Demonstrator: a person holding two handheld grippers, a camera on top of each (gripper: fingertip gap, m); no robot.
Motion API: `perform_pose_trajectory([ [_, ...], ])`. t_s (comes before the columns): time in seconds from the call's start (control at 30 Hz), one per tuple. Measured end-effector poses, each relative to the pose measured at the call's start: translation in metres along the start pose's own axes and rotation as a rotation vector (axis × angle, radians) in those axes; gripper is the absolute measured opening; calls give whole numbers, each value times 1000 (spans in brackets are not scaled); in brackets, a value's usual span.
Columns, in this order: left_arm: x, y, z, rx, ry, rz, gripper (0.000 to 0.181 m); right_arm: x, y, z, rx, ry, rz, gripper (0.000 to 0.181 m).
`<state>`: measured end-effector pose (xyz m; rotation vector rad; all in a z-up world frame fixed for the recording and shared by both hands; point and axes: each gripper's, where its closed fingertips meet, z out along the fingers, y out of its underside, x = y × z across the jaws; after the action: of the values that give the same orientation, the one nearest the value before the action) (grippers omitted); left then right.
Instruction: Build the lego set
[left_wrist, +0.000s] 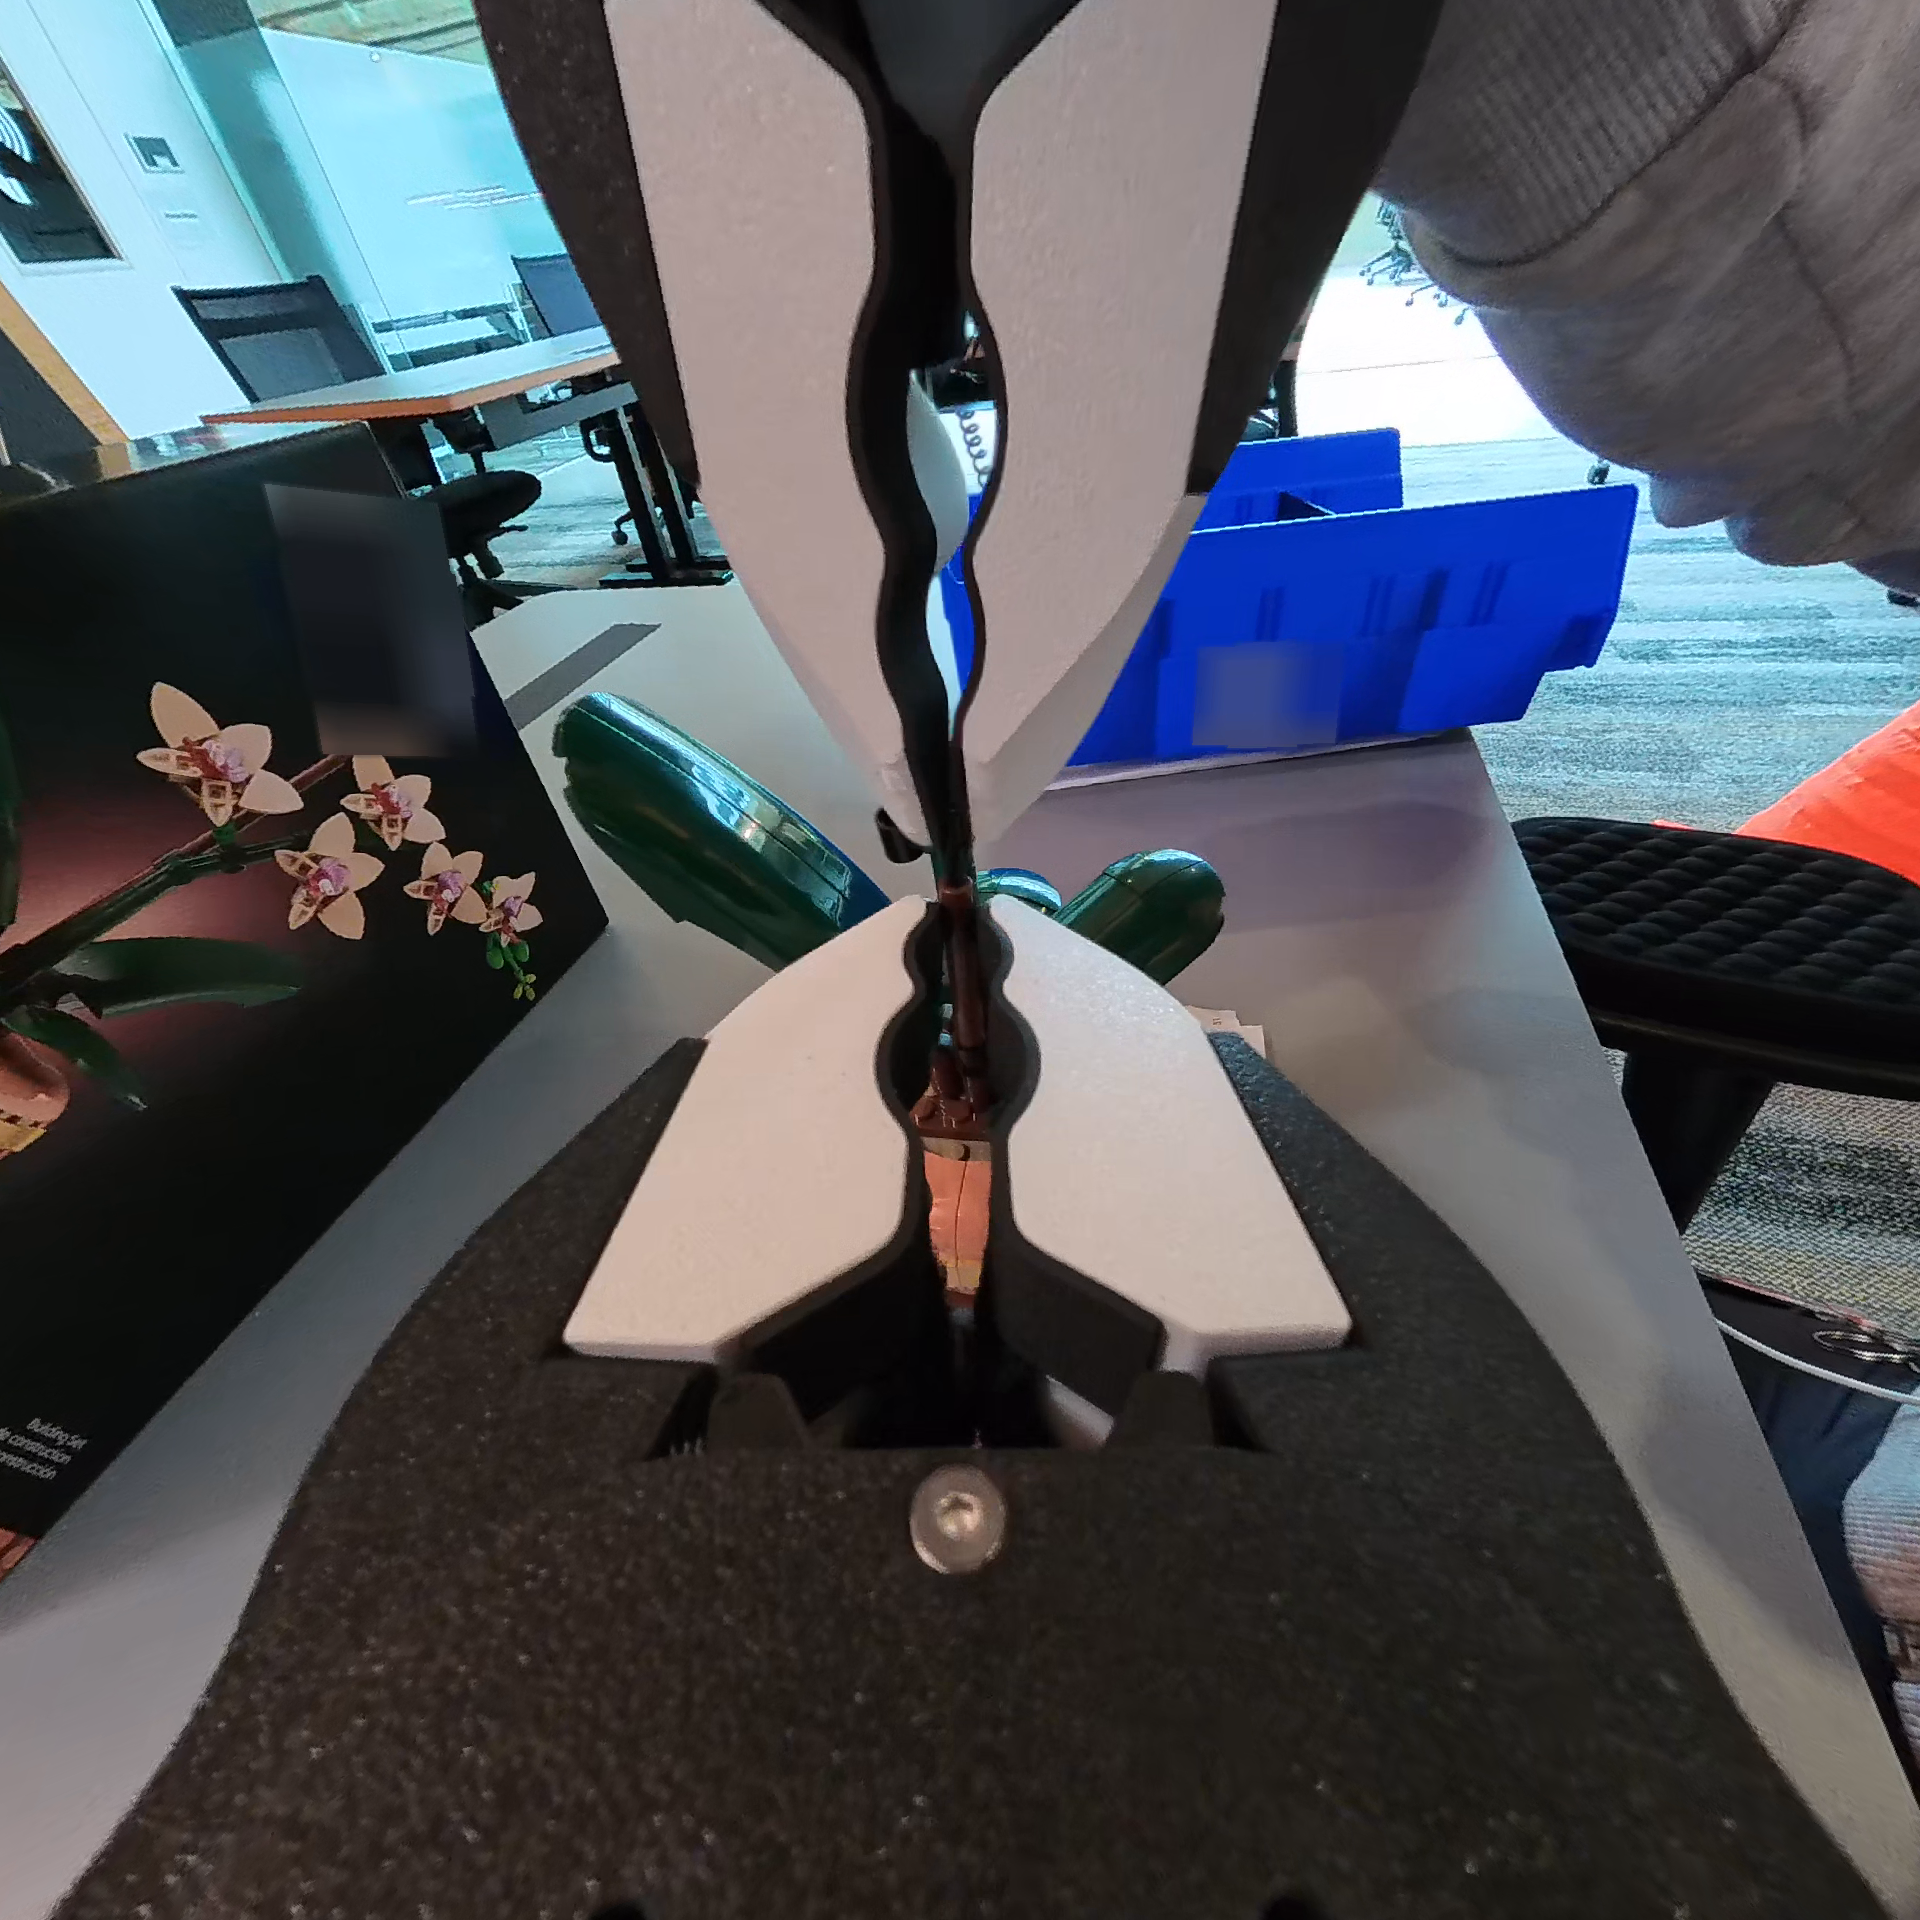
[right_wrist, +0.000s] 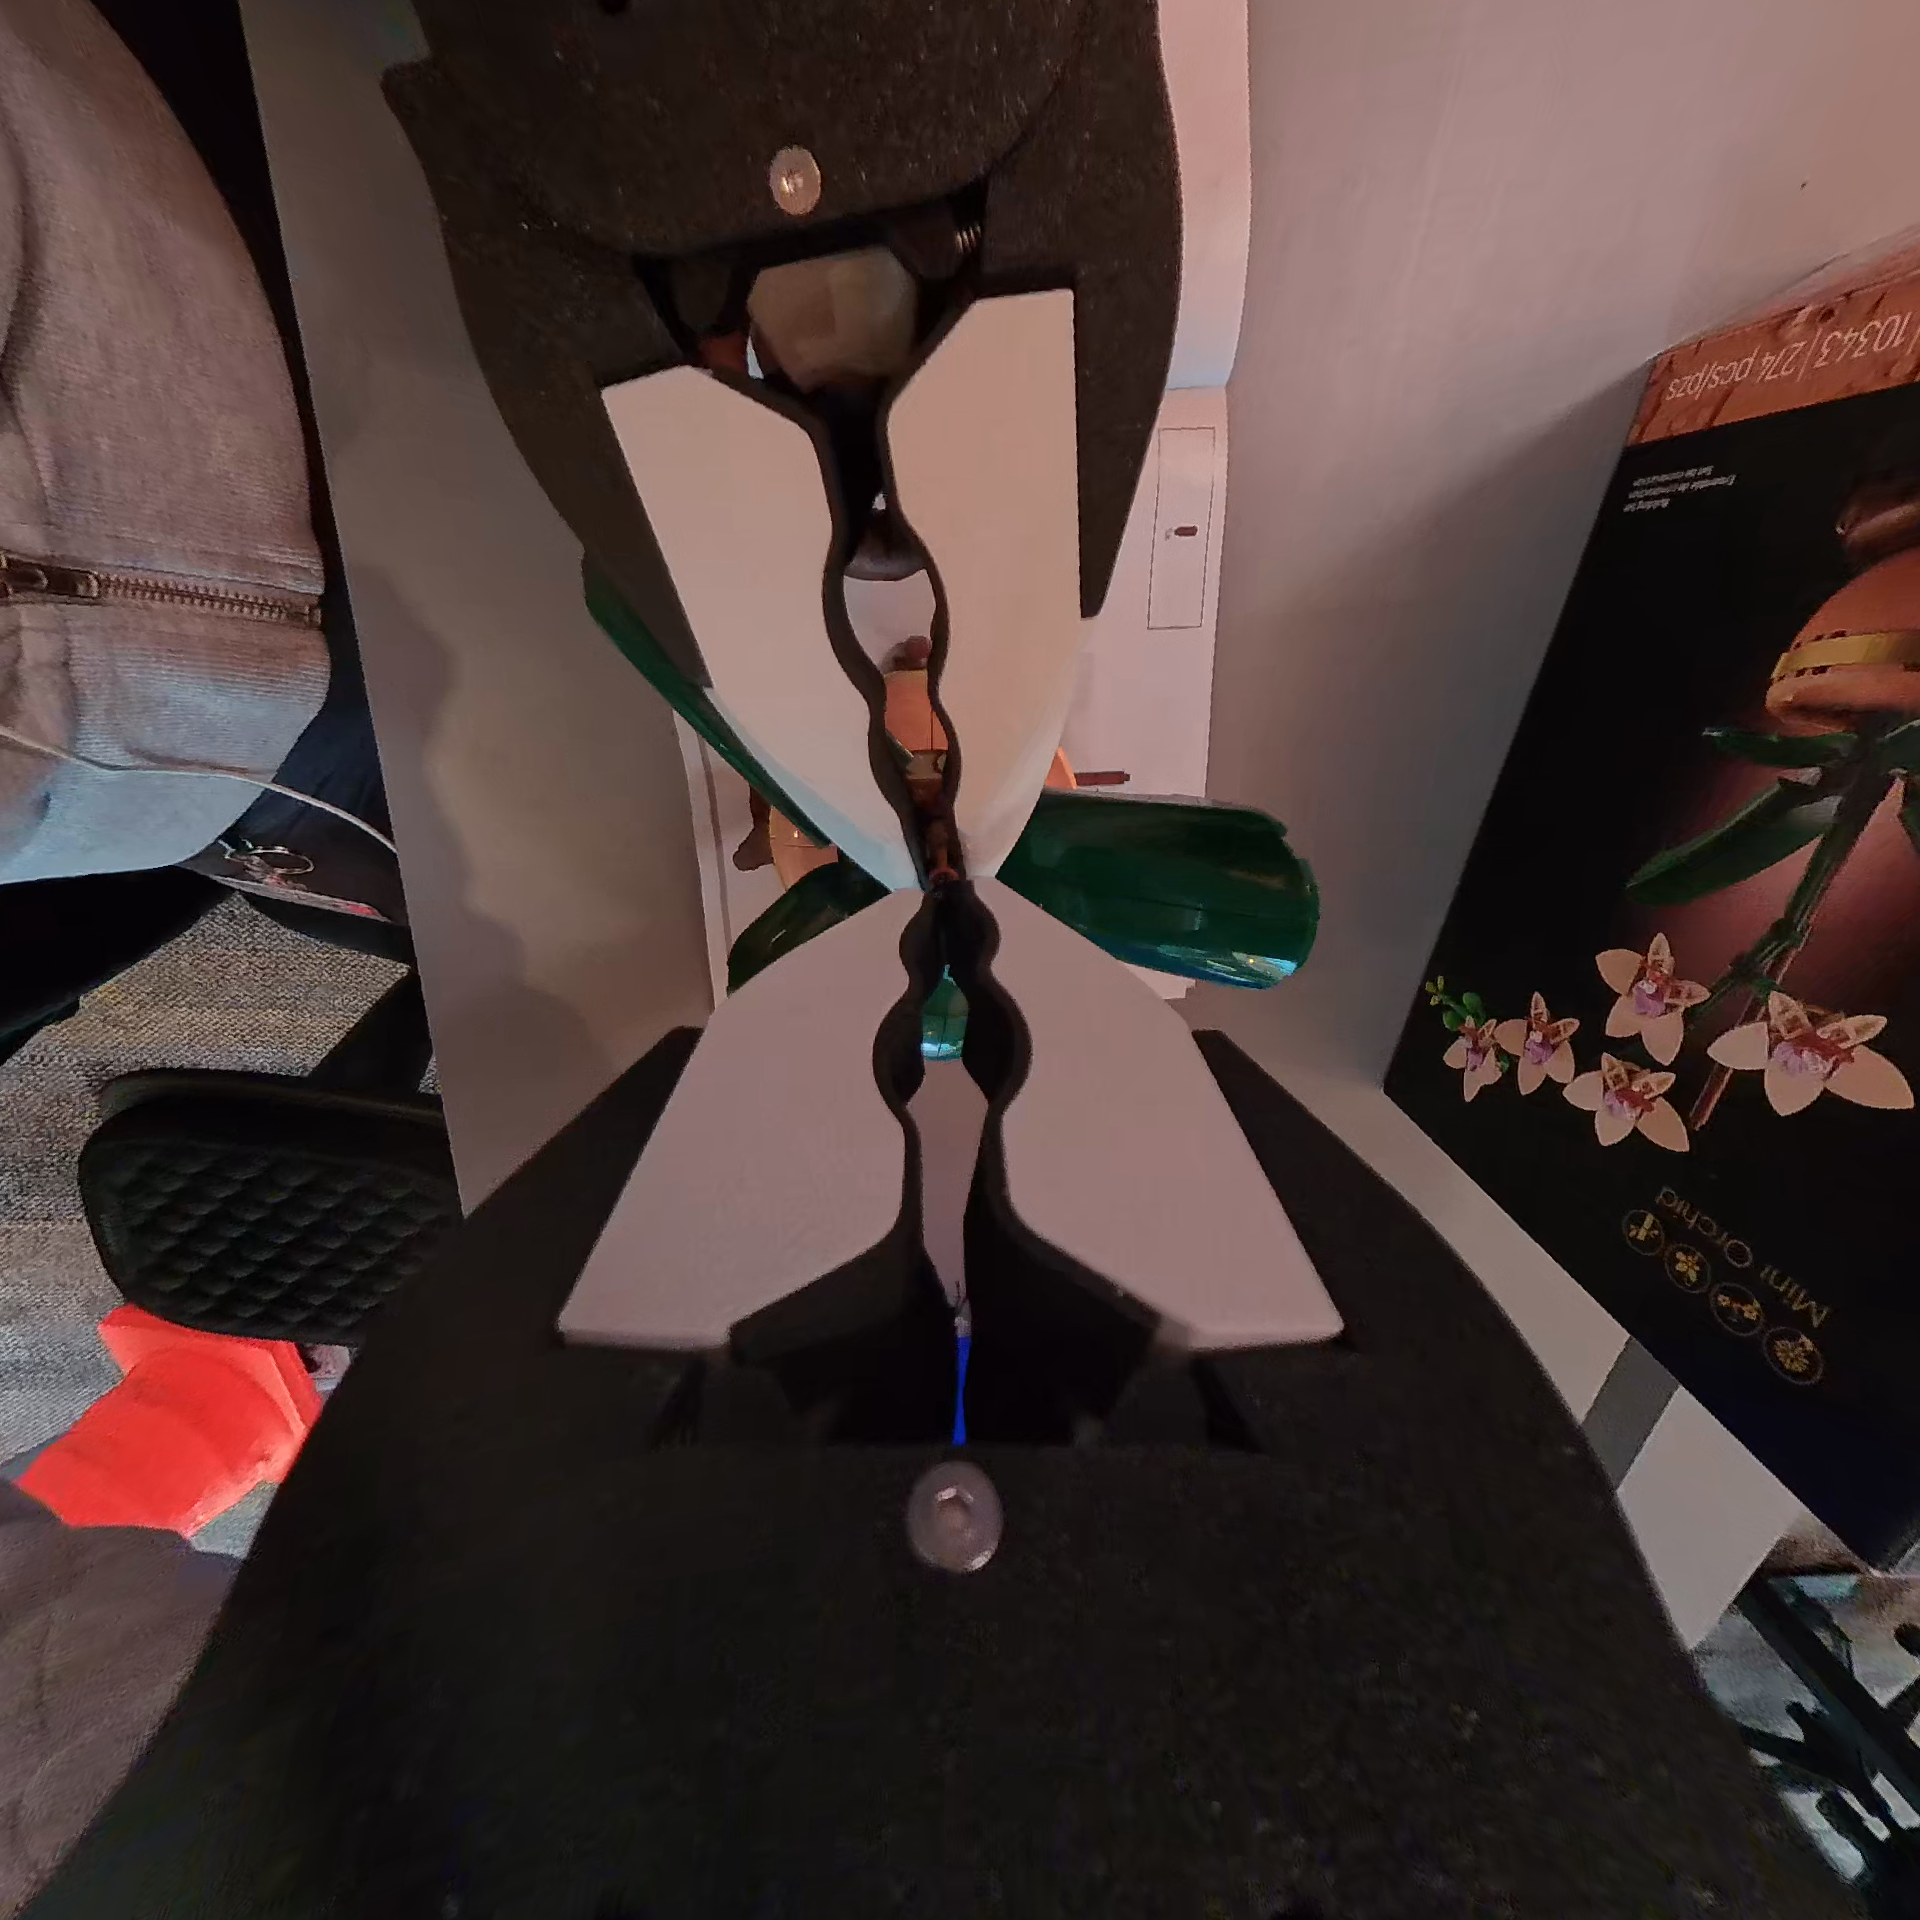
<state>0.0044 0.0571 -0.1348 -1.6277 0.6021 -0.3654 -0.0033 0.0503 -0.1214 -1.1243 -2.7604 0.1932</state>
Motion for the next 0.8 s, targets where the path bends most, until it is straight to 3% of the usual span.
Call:
perform_pose_trajectory([
  [0.8, 0, 0, -1, -3, 4, 1, 4, 0, 1, 3, -134, 8, -3, 1],
])
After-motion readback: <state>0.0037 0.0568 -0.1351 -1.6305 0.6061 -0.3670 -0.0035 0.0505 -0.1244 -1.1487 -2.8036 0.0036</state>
